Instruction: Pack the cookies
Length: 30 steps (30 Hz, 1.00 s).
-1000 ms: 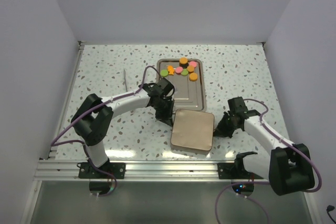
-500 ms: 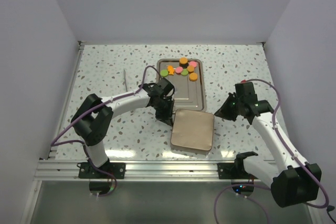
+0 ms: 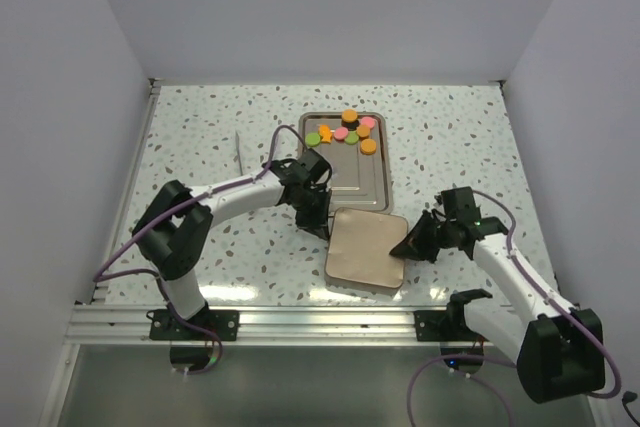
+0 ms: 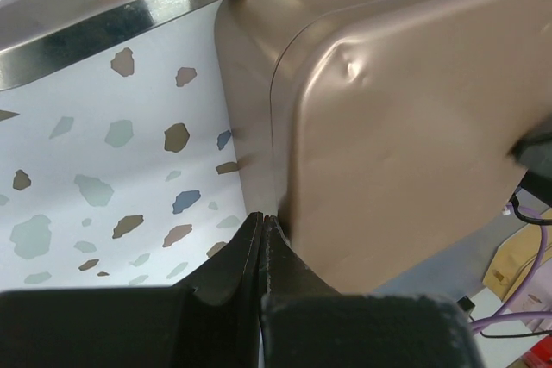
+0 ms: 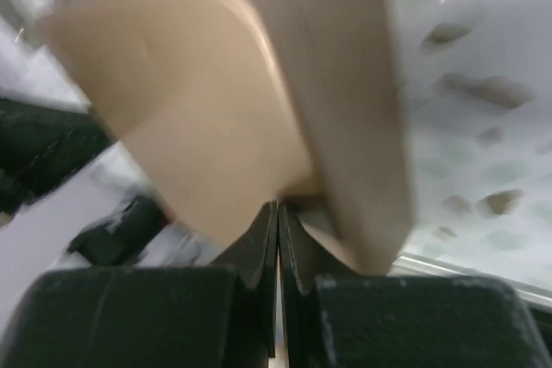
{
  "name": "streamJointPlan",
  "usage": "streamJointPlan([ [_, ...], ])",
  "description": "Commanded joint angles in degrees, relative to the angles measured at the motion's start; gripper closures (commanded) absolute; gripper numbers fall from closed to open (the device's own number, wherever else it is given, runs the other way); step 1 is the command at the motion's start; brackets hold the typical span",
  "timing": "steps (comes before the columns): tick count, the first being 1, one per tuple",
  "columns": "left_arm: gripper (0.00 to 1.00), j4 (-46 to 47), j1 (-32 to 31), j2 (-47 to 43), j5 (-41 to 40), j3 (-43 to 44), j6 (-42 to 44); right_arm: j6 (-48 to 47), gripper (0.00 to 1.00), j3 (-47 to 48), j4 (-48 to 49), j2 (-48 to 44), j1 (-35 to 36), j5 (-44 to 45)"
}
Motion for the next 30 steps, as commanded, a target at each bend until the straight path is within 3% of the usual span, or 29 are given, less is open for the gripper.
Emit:
streamJointPlan([
  [1,1.0,2.26,-0.33,-3.12,0.38,-0.77,-1.05,2.29,1.0,-6.63,3.28,3.19,0.05,-5.24],
  [12,1.0,1.21,-0.15,-6.2,-1.12,-2.35,-0.7,1.41,1.0,-0.16,-0.91,-0.05,0.05,-1.66],
  [17,1.0,-0.98,1.16,-7.34,-3.84,-1.21,0.35,-1.49,1.0,9.33,-5.92,-1.01,0.05,0.1],
  [26,1.0,-5.38,6.61,-12.87,-12.09,3.18,3.52,-5.01,0.98,28.57,-3.21,2.15,0.05,-4.98],
  [27,1.0,-5.39,7.22,-15.14,-13.58,3.88,3.87,-5.88,0.87,32.42,-3.2,2.32,0.05,-4.99],
  [28,1.0,-4.43,8.19,-16.82,-17.43,4.84,4.13,-6.5,0.44,34.46,-3.29,2.5,-0.04,-4.99],
  [29,1.0,-3.55,8.63,-18.83,-19.03,5.03,4.48,-7.11,0.17,36.31,-3.64,2.5,0.05,-4.65],
  [30,0.68,-2.32,9.07,-23.29,-21.92,5.12,4.66,-8.51,0.01,39.54,-3.9,2.41,0.13,-4.29],
])
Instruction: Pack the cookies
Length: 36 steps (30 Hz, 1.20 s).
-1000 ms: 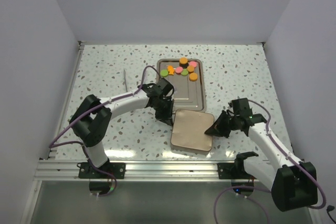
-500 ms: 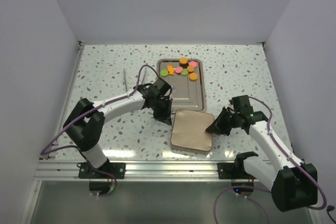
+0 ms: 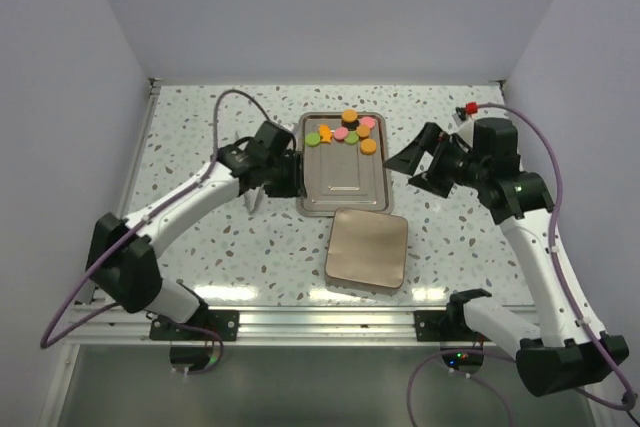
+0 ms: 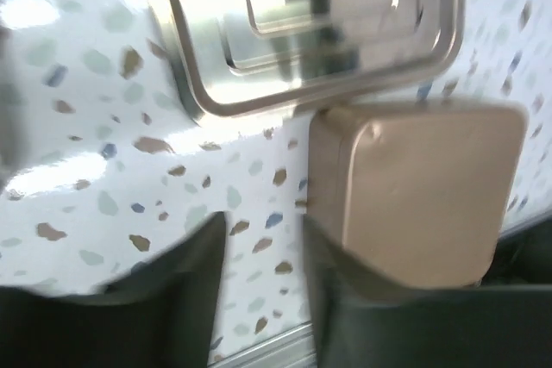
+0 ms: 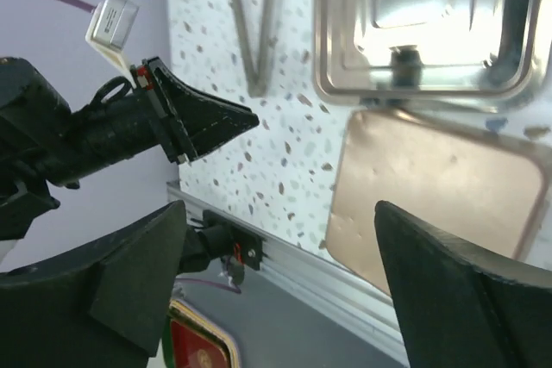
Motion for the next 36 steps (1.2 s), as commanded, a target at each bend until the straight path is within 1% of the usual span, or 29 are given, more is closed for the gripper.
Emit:
streamJointPlan([
  [1,0.43,4.06,2.01,-12.27,-15.32,3.72,1.98,-4.89,0.01,8.9,-0.3,-0.45,-0.02,-1.49],
  [2,0.2,4.69,2.19,-14.38,-19.12,3.46,1.54,-5.68,0.01,10.22,-0.65,-0.45,-0.02,-1.49],
  [3,0.0,5.31,2.19,-18.05,-22.81,3.11,1.27,-6.91,0.01,11.8,-1.09,-0.8,-0.02,-0.8],
  [4,0.0,6.18,2.46,-19.57,-29.72,2.15,0.84,-7.27,0.01,12.34,-1.53,-1.06,-0.02,-0.09],
  [6,0.0,6.89,2.72,-23.08,-36.96,0.82,-0.48,-7.62,0.01,11.83,-1.88,-2.82,-0.02,2.44],
  [7,0.0,8.38,2.63,-24.06,-43.44,-1.1,-0.14,-7.71,0.01,11.39,-2.15,-3.69,-0.02,3.77],
  [8,0.0,10.13,2.63,-25.11,-45.77,-2.42,1.52,-7.54,0.01,10.77,-2.15,-5.62,-0.02,5.35],
  [9,0.0,12.76,2.63,-27.38,-47.62,-6.26,3.62,-6.75,0.01,9.46,-2.32,-6.59,-0.02,9.37],
  [11,0.0,20.75,2.72,-30.64,-51.93,-10.59,9.6,-6.75,0.01,8.4,-3.03,-9.49,-0.02,12.2],
  [12,0.0,23.83,2.72,-31.62,-53.07,-15.13,11.8,-7.09,0.01,7.44,-3.03,-10.55,-0.11,13.18],
  [13,0.0,28.73,2.72,-32.5,-57.35,-17.7,14.17,-7.1,0.01,6.99,-3.03,-11.25,-0.02,14.75],
  [14,0.0,31.22,2.63,-34.07,-60.09,-20.25,14.8,-7.27,0.01,6.55,-3.11,-12.83,-0.02,15.46],
  [15,0.0,33.33,2.81,-34.7,-66.29,-25.32,14.89,-7.27,0.01,5.94,-3.2,-13.54,0.07,16.34],
  [16,0.0,38.31,3.07,-35.49,-68.1,-28.07,15.85,-7.27,0.01,5.67,-3.2,-14.24,-0.02,18.52],
  [17,0.0,42.28,3.51,-36.89,-68.81,-30.88,17.17,-6.93,0.01,5.32,-3.38,-15.03,-0.02,19.85],
  [18,0.0,45.71,5.51,-37.6,-66.38,-36.22,18.92,-6.4,0.01,4.88,-3.81,-15.91,-0.02,21.34],
  [19,0.0,51.75,6.49,-38.04,-65.14,-38.62,21.46,-6.31,0.01,5.14,-5.21,-16.01,-0.02,22.49],
  [20,0.0,53.72,7.54,-38.65,-64.34,-40.56,21.57,-6.39,0.01,5.31,-6.01,-15.83,-0.02,23.89],
  [21,0.0,56.09,10.17,-38.66,-62.33,-43.71,21.05,-6.39,0.01,5.49,-6.8,-15.31,-0.02,24.17],
  [23,0.0,57.51,13.25,-37.79,-59.78,-45.84,18.24,-6.13,0.01,5.67,-7.86,-15.22,-0.02,23.82],
  [24,0.0,58.04,16.14,-37.17,-57.33,-47.51,17.28,-6.13,0.01,5.49,-7.86,-15.3,-0.02,23.38],
  [25,0.0,58.92,17.39,-36.47,-56.17,-48.13,15.27,-6.22,0.01,5.23,-7.77,-15.83,-0.02,22.95],
  [27,0.0,60.59,19.76,-33.48,-54.5,-49.54,14.28,-5.78,0.01,4.35,-7.69,-16.27,-0.02,22.24],
  [30,0.0,66.99,21.0,-29.0,-54.14,-51.12,14.54,-4.99,0.01,3.47,-8.82,-16.88,-0.02,23.29],
  [31,0.0,69.62,21.26,-28.12,-53.7,-51.47,15.76,-4.99,0.01,3.3,-9.26,-17.23,-0.11,23.64],
  [32,0.0,69.91,21.79,-26.28,-52.83,-51.3,16.21,-5.08,0.01,3.12,-9.44,-17.41,-0.02,23.9],
  [33,0.0,74.09,22.05,-25.31,-53.08,-51.3,17.08,-4.99,0.01,2.94,-9.62,-17.59,-0.02,24.52],
  [35,0.0,78.15,22.49,-22.07,-51.69,-51.82,20.15,-5.25,0.01,2.94,-10.41,-17.68,0.07,25.14],
  [36,0.0,82.7,22.67,-20.74,-50.11,-52.18,21.56,-5.34,0.01,3.03,-10.58,-17.59,-0.02,25.31],
])
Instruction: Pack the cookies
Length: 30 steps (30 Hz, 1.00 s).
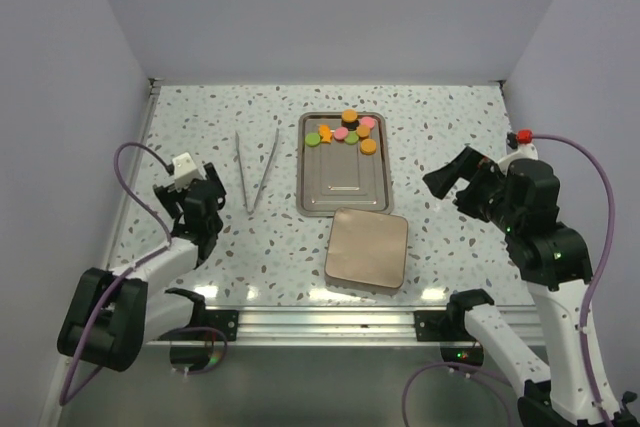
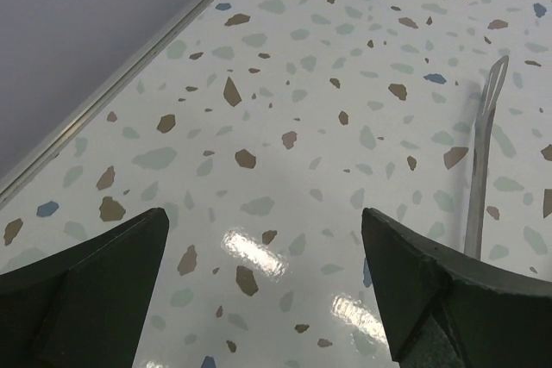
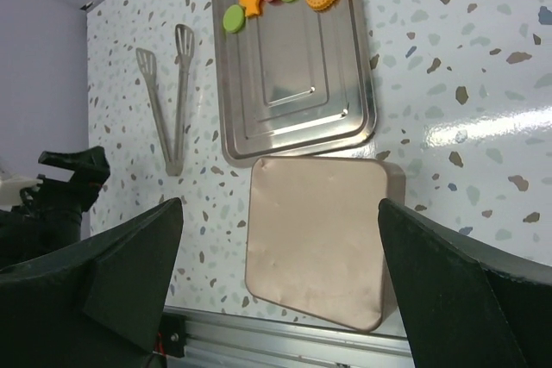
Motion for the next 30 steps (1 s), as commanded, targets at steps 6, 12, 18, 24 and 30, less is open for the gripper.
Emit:
streamJointPlan([
  [6,0.0,24.73,1.14,12.39,7.43,-2.56,8.94,0.19,0.01,0.41,-1.65,-0.14,0.05,3.64],
  [12,0.0,29.73,1.32,16.95,13.75,0.08,16.04,3.17,0.01,-3.1,0.62,-0.85,0.05,6.54],
  [18,0.0,40.59,1.85,23.46,16.04,-0.53,22.74,7.75,0.01,-7.23,4.67,-0.59,0.05,10.49],
  [24,0.0,42.19,4.57,21.53,21.05,-2.37,20.63,-0.85,0.01,-10.39,10.28,2.05,0.05,8.49],
  [30,0.0,53.26,9.75,22.57,29.59,-9.14,16.96,-12.71,0.01,-15.32,18.98,3.54,0.05,8.91],
])
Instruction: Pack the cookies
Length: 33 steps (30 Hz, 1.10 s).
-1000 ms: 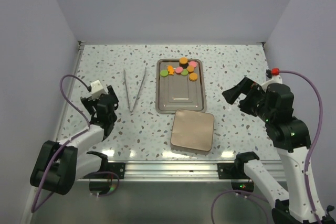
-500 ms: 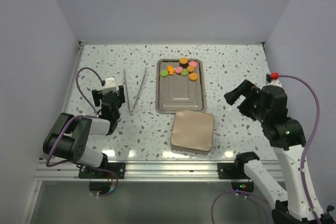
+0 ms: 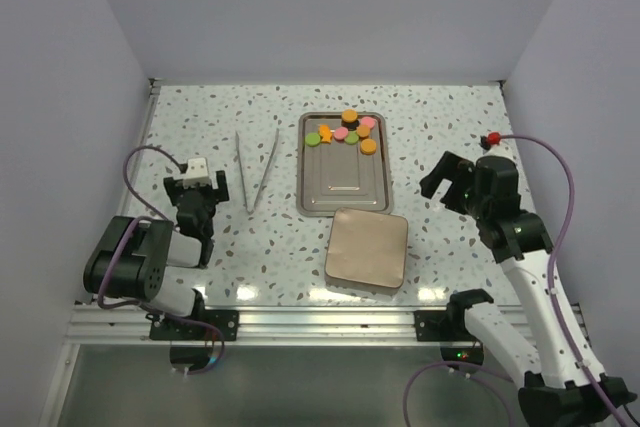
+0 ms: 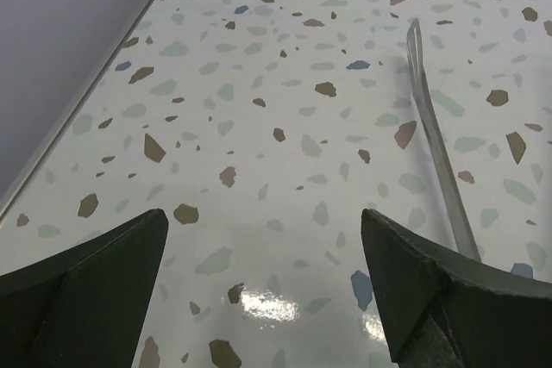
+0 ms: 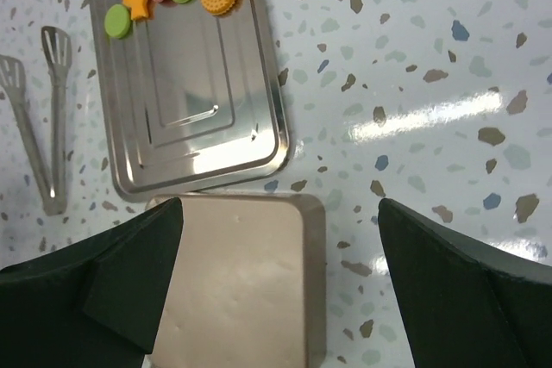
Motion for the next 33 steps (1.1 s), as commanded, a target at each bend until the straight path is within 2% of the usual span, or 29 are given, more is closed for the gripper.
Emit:
streamJointPlan([
  [1,0.0,11.0,2.57,-0.01,5.58,-2.31,-1.72,-12.45,0.01,-2.88,9.95,1.05,0.05,0.24],
  [5,0.0,10.81,2.57,-0.1,6.2,-2.65,-1.63,-16.79,0.01,-8.15,16.98,2.2,0.13,2.68],
  [11,0.0,12.47,2.48,0.51,6.2,-3.0,-1.54,-24.78,0.01,-20.64,36.9,3.34,0.05,4.36],
  [16,0.0,12.47,2.57,0.51,6.2,-3.0,-1.54,-28.82,0.01,-28.44,49.84,9.22,0.13,8.14],
  [17,0.0,12.47,2.57,0.51,6.2,-3.0,-1.54,-29.88,0.01,-29.69,55.43,10.27,0.05,8.58],
  [19,0.0,12.47,2.57,0.51,6.2,-3.0,-1.54,-32.7,0.01,-32.68,60.91,15.72,0.05,9.72],
  [23,0.0,12.47,2.48,0.51,6.2,-3.0,-1.54,-31.74,0.01,-33.57,75.3,26.7,0.05,12.98],
  [25,0.0,12.47,2.48,0.51,6.2,-3.0,-1.54,-33.05,0.01,-30.17,75.35,30.83,0.05,12.2],
  [29,0.0,12.47,2.48,0.51,6.2,-3.09,-1.54,-36.92,0.01,-25.14,82.72,41.63,-0.04,7.44],
  [30,0.0,12.47,2.57,0.51,6.12,-3.0,-1.54,-36.4,0.01,-25.57,85.43,43.49,-0.04,7.44],
  [31,0.0,12.56,2.48,0.51,6.2,-3.09,-1.54,-32.31,0.01,-25.05,86.94,44.12,-1.09,11.97],
  [33,0.0,12.47,2.57,0.51,6.2,-3.09,-1.54,-32.35,0.01,-25.65,86.69,43.6,-1.27,12.01],
])
